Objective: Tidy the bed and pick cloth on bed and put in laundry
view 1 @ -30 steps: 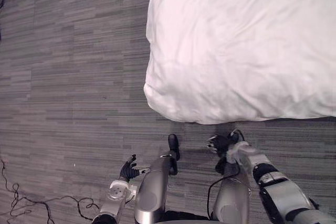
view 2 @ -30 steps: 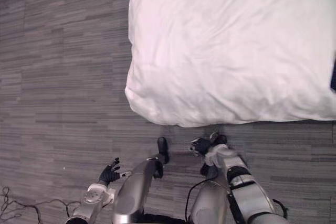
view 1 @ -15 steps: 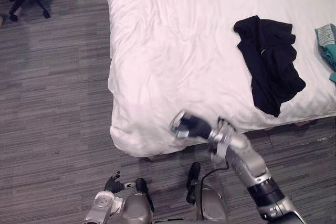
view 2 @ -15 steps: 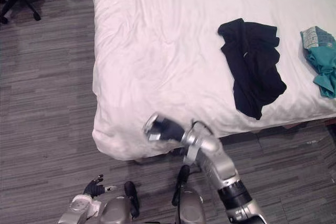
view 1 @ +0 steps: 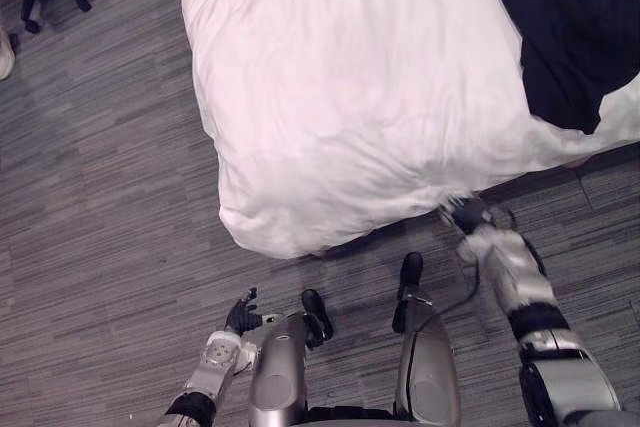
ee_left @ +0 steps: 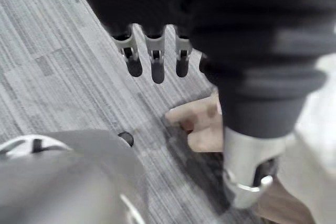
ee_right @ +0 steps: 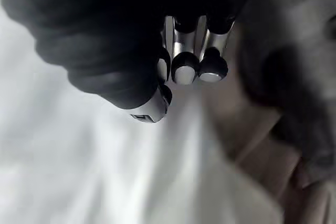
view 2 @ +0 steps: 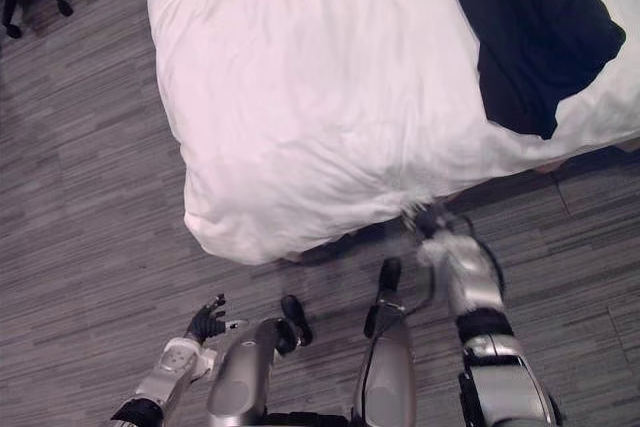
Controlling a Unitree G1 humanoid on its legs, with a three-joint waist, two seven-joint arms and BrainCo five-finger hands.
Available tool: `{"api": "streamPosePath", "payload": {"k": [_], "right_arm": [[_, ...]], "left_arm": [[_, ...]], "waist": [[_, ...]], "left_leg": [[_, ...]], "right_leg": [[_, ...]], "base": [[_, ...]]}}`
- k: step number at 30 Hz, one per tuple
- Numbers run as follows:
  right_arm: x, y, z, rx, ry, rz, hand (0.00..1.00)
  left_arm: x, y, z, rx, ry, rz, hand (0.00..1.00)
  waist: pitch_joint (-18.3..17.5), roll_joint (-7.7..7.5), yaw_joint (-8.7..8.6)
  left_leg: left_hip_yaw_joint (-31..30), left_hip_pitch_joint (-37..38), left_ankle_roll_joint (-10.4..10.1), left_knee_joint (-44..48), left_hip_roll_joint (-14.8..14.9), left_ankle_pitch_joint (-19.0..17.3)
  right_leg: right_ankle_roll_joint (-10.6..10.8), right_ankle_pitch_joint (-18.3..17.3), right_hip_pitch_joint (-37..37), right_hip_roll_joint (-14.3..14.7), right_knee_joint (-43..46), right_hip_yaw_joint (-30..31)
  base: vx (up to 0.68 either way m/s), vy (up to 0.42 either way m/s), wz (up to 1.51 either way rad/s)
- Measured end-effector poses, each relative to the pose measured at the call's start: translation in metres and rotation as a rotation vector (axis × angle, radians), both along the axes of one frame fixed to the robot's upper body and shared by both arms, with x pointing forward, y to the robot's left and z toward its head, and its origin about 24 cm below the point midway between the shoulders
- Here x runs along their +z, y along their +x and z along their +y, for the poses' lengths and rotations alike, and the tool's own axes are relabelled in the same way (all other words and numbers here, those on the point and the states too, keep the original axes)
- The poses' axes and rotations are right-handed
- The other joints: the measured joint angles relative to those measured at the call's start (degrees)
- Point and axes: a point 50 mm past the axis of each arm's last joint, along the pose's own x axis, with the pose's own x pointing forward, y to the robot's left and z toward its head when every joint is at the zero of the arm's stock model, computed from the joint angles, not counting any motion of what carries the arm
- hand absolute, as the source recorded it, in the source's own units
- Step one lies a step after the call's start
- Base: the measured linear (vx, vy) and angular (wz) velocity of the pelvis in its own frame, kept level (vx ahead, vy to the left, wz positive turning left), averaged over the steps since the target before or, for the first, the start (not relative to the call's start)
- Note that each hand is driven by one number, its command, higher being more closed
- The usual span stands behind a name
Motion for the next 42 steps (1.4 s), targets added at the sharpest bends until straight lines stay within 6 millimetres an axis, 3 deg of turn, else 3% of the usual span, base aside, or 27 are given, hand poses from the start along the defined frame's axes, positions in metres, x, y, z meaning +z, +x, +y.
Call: {"api": "streamPosePath", "payload": {"k": [1, 2, 4, 6, 9, 11, 13, 14, 15, 17, 19, 20, 21, 22, 23, 25, 27, 29, 30, 31, 32, 33, 34, 35, 42], "right_arm": [[-0.023, -0.029, 0.004, -0.052, 0.047, 0.073, 0.0], [-0.032, -0.041, 0.008, -0.069, 0.071, 0.1, 0.0], [-0.065, -0.088, 0.027, -0.143, 0.166, 0.209, 0.0], [-0.084, -0.12, 0.046, -0.197, 0.244, 0.287, 0.0], [-0.102, -0.149, 0.074, -0.238, 0.337, 0.377, 0.0], [-0.107, -0.16, 0.079, -0.273, 0.365, 0.404, 0.0], [-0.107, -0.158, 0.081, -0.269, 0.369, 0.393, 0.0], [-0.105, -0.151, 0.078, -0.254, 0.358, 0.375, 0.0], [-0.103, -0.143, 0.077, -0.221, 0.342, 0.359, 0.0], [-0.103, -0.137, 0.077, -0.182, 0.323, 0.36, 0.0], [-0.1, -0.13, 0.075, -0.149, 0.288, 0.346, 0.0], [-0.1, -0.13, 0.075, -0.131, 0.268, 0.352, 0.0], [-0.101, -0.127, 0.078, -0.094, 0.236, 0.38, 0.0], [-0.101, -0.125, 0.076, -0.076, 0.196, 0.392, 0.0], [-0.1, -0.122, 0.075, -0.067, 0.177, 0.396, 0.0], [-0.099, -0.109, 0.074, 0.014, 0.112, 0.426, 0.0], [-0.098, -0.1, 0.08, 0.085, 0.078, 0.436, 0.0], [-0.099, -0.097, 0.083, 0.135, 0.051, 0.457, 0.0], [-0.101, -0.099, 0.088, 0.167, 0.042, 0.478, 0.0], [-0.102, -0.099, 0.094, 0.196, 0.057, 0.487, 0.0], [-0.101, -0.094, 0.096, 0.229, 0.05, 0.478, 0.0], [-0.101, -0.095, 0.098, 0.262, 0.033, 0.485, 0.0], [-0.106, -0.104, 0.106, 0.258, 0.056, 0.509, 0.0], [-0.114, -0.135, 0.098, 0.205, 0.104, 0.575, 0.0], [-0.115, -0.135, 0.098, 0.204, 0.105, 0.576, 0.0]], "left_arm": [[-0.001, -0.002, 0.004, 0.073, -0.077, 0.017, 0.0], [-0.002, -0.002, 0.005, 0.122, -0.129, 0.021, 0.0], [-0.005, -0.007, 0.007, 0.291, -0.299, 0.023, 0.0], [-0.008, -0.01, 0.001, 0.335, -0.337, 0.022, 0.0], [-0.016, -0.02, -0.008, 0.342, -0.269, 0.068, 0.0], [-0.021, -0.027, -0.013, 0.245, -0.136, 0.102, 0.0], [-0.021, -0.026, -0.018, 0.186, -0.098, 0.1, 0.0], [-0.023, -0.029, -0.02, 0.152, -0.077, 0.113, 0.0], [-0.027, -0.036, -0.02, 0.137, -0.065, 0.139, 0.0], [-0.032, -0.044, -0.019, 0.106, -0.034, 0.181, 0.0], [-0.037, -0.045, -0.022, 0.079, -0.012, 0.224, 0.0], [-0.039, -0.048, -0.023, 0.087, -0.02, 0.244, 0.0], [-0.046, -0.06, -0.022, 0.122, -0.042, 0.31, 0.0], [-0.048, -0.068, -0.017, 0.183, -0.089, 0.336, 0.0], [-0.049, -0.071, -0.015, 0.202, -0.102, 0.349, 0.0], [-0.054, -0.079, -0.011, 0.353, -0.239, 0.417, 0.0], [-0.057, -0.085, -0.007, 0.457, -0.308, 0.455, 0.0], [-0.059, -0.091, -0.004, 0.543, -0.339, 0.466, 0.0], [-0.06, -0.094, -0.001, 0.56, -0.343, 0.477, 0.0], [-0.062, -0.099, 0.0, 0.557, -0.327, 0.492, 0.0], [-0.062, -0.103, 0.001, 0.544, -0.304, 0.501, 0.0], [-0.062, -0.106, 0.005, 0.536, -0.275, 0.507, 0.0], [-0.062, -0.11, 0.015, 0.548, -0.251, 0.516, 0.0], [-0.075, -0.211, 0.012, 0.385, -0.064, 0.792, 0.0], [-0.075, -0.212, 0.013, 0.385, -0.061, 0.792, 0.0]], "waist": [[0.4, -0.55, -0.92], [0.5, -0.91, -1.32], [0.4, -2.45, -1.72], [0.2, -3.32, -2.03], [-2.2, -4.83, -2.71], [-6.1, -5.96, -3.24], [-6.6, -6.01, -3.38], [-7.6, -5.15, -3.26], [-8.5, -5.07, -3.28], [-9.9, -5.34, -3.02], [-10.3, -4.57, -4.33], [-10.4, -4.54, -4.37], [-10.5, -4.53, -4.15], [-10.9, -4.49, -3.1], [-10.8, -4.62, -2.19], [-11.3, -3.91, 0.18], [-11.7, -3.41, 0.92], [-12.3, -3.39, 1.04], [-13.6, -5.03, 1.49], [-14.7, -4.9, 1.64], [-15.1, -4.31, 1.65], [-15.7, -5.34, 1.06], [-17.1, -7.57, 1.46], [-23.1, -5.44, 1.89], [-23.1, -5.42, 1.85]], "left_leg": [[0.2, 1.4, -0.5, 0.0, 0.6, -0.5], [0.4, 2.2, -0.7, 0.0, 0.8, -0.7], [1.9, 5.0, -1.4, -0.6, 1.7, -1.3], [2.5, 7.1, -1.6, -1.5, 2.0, -1.5], [3.4, 9.8, -2.1, -4.3, 1.8, -1.1], [5.5, 12.5, -2.4, -6.9, 1.5, -0.7], [8.0, 14.9, -2.6, -8.1, 2.0, -0.6], [11.9, 17.3, -3.1, -10.1, 2.7, -0.3], [15.8, 19.7, -3.8, -11.3, 3.3, 0.1], [20.0, 22.1, -4.4, -11.2, 3.3, 0.4], [20.6, 23.5, -5.4, -6.2, 4.8, 2.4], [19.3, 23.0, -5.0, -2.1, 5.9, 2.9], [11.8, 19.5, 1.9, 10.3, 8.3, 5.7], [0.4, 13.5, 7.8, 21.1, 7.2, 6.0], [-4.3, 11.8, 6.9, 22.3, 4.7, 2.9], [-21.6, 7.7, 5.0, 16.9, -5.4, -4.6], [-29.0, 5.9, 3.9, 8.6, -8.5, -6.1], [-34.6, 5.6, 2.4, 0.9, -10.3, -4.7], [-33.9, 7.2, 3.8, -3.5, -11.5, -3.2], [-29.2, 9.3, 4.0, -9.5, -7.9, -0.4], [-25.2, 10.7, 2.3, -12.3, -5.3, 1.5], [-21.9, 13.3, 0.5, -15.7, -5.4, 4.2], [-21.3, 15.1, 0.2, -17.5, -7.8, 4.6], [-18.9, 19.1, 2.1, -19.5, -7.1, 3.2], [-18.3, 19.1, 2.2, -20.2, -7.1, 3.2]], "right_leg": [[-0.1, -0.3, 1.5, 0.6, -0.4, 0.2], [-0.1, -0.5, 2.1, 0.9, -0.3, 0.3], [-0.3, -0.8, 3.6, 1.9, -0.5, 0.7], [-0.3, -0.9, 5.4, 2.5, -1.4, 1.0], [-0.2, -0.8, 7.4, 3.2, -2.9, 1.9], [-0.3, -0.4, 8.5, 3.7, -4.5, 2.4], [-1.5, -0.6, 9.7, 4.1, -4.9, 1.5], [-6.2, -3.2, 9.1, 3.7, -3.5, -4.5], [-8.4, -4.6, 9.1, 3.0, -1.0, -10.9], [-8.4, -3.4, 9.0, 3.5, 0.1, -13.8], [-8.7, -4.4, 9.2, 5.7, 0.6, -10.7], [-8.9, -4.8, 9.4, 6.6, 0.5, -9.0], [-9.1, -4.9, 11.2, 8.6, -1.2, -4.6], [-9.4, -4.1, 12.2, 10.3, -2.7, 1.1], [-9.2, -3.9, 12.2, 11.0, -2.8, 3.8], [-8.2, -1.7, 12.7, 14.6, -5.6, 16.2], [-7.8, -0.3, 13.0, 17.3, -8.1, 23.1], [-7.7, -0.2, 12.9, 19.2, -10.5, 29.0], [-8.0, -0.5, 12.3, 19.4, -12.4, 31.2], [-8.2, -3.2, 12.6, 19.2, -12.7, 27.3], [-9.0, -4.5, 10.6, 19.1, -5.8, 21.1], [-9.4, -7.3, 9.3, 16.4, 2.7, 12.7], [-8.2, -10.4, 11.1, 14.2, 1.0, 11.4], [-4.6, -2.5, 22.4, 12.8, -17.7, 8.3], [-4.5, -2.6, 22.6, 12.6, -17.6, 7.8]], "base": [[0.14, 0.014, -0.22], [0.11, 0.011, -0.24], [0.08, -0.001, -0.35], [0.09, 0.007, -0.22], [0.08, 0.003, -0.13], [0.13, 0.017, -0.27], [0.1, 0.023, -0.52], [0.07, 0.038, -1.25], [0.14, 0.058, -1.64], [0.18, 0.004, -1.4], [0.17, -0.107, -1.23], [0.18, -0.15, -1.45], [0.21, -0.131, -1.93], [0.21, -0.083, -2.12], [0.17, 0.053, -2.25], [0.1, 0.162, -2.62], [0.02, 0.13, -2.18], [-0.05, 0.182, -1.53], [-0.05, 0.162, -1.05], [-0.04, 0.101, -0.97], [-0.01, -0.02, -0.6], [0.01, -0.031, -0.46], [0.01, -0.011, -0.25], [0.01, -0.008, -0.16], [0.0, 0.0, 0.01]]}}
